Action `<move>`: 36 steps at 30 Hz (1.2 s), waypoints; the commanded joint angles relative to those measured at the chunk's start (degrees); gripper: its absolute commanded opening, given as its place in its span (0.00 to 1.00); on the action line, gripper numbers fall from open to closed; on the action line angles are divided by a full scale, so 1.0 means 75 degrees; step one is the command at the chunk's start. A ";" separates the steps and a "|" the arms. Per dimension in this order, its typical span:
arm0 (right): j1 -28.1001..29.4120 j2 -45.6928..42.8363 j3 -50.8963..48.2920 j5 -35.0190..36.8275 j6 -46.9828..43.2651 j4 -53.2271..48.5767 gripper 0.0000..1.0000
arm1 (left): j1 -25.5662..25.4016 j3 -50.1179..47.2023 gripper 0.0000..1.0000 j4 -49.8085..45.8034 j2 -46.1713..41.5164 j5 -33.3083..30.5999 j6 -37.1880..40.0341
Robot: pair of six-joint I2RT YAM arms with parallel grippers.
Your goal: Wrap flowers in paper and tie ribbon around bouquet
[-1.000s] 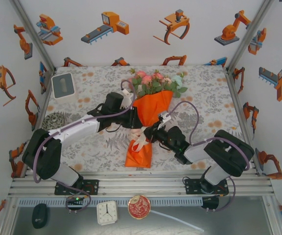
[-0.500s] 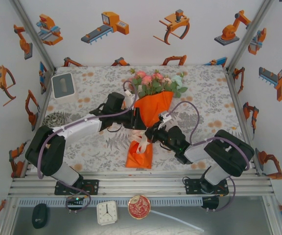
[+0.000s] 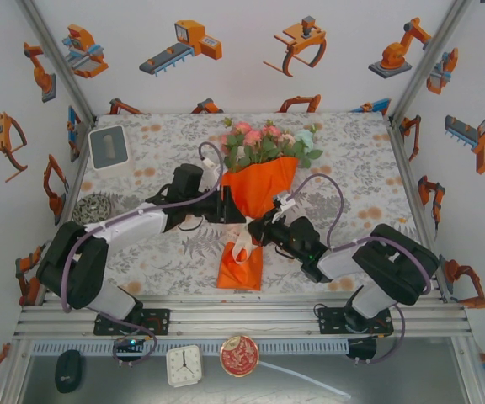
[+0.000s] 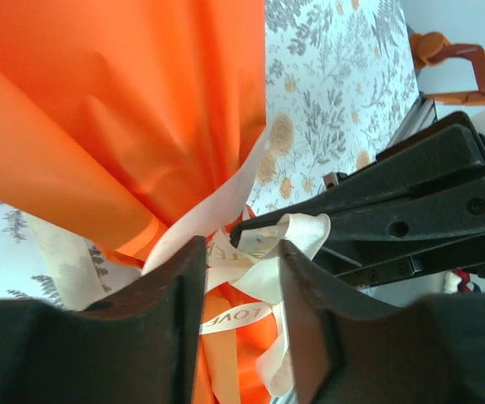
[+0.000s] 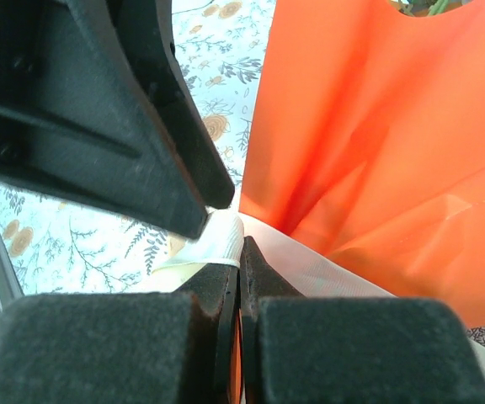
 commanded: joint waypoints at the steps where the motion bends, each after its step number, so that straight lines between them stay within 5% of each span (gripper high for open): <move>1: -0.0004 -0.0198 0.0037 -0.0047 -0.0095 0.0470 0.00 | 0.0020 -0.0069 0.32 0.0558 -0.0010 0.0026 -0.0401; 9: -0.0023 -0.0229 0.0072 -0.0079 -0.0099 0.0395 0.00 | -0.0024 0.0013 0.20 0.0875 0.0396 0.0592 -0.0620; 25: -0.0033 -0.0188 0.0117 -0.0105 -0.0063 0.0318 0.00 | -0.0289 0.0109 0.38 0.0566 0.0715 0.1173 -0.0235; 36: -0.0028 -0.0154 0.0112 0.0054 -0.0085 0.0205 0.00 | -0.0455 0.0102 0.21 0.0930 0.0908 0.1868 -0.0596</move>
